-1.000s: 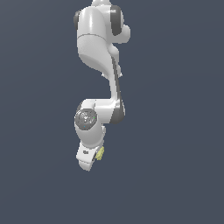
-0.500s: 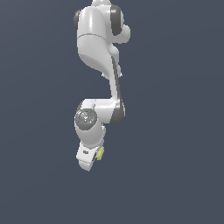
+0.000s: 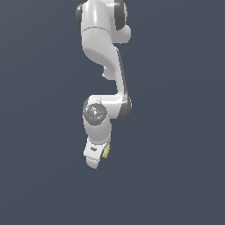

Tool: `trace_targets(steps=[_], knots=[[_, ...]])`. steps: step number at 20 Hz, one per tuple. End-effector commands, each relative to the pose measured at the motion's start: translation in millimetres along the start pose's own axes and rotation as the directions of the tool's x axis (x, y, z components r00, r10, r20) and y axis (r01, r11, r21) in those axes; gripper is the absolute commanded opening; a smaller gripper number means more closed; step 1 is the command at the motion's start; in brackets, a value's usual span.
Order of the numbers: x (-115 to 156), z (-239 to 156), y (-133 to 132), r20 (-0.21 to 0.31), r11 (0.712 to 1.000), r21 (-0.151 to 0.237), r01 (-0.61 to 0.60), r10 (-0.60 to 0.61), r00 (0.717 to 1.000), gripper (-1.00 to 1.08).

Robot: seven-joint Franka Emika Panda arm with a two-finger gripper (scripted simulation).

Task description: Pick up the object and move it to a goal position.

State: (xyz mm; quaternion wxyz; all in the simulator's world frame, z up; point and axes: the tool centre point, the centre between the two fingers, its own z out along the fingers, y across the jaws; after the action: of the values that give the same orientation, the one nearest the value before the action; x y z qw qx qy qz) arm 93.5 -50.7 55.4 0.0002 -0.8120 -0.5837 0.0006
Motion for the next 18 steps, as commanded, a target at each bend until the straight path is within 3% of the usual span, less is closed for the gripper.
trace_targets(steps=[1,18], knots=[[14.6,-9.6,-9.7,0.000,1.000,-0.001,0.001,-0.001,1.000,-1.00],[150.5,-99.1,-100.7,0.001,1.000,-0.001,0.001,-0.001,1.000,-1.00]])
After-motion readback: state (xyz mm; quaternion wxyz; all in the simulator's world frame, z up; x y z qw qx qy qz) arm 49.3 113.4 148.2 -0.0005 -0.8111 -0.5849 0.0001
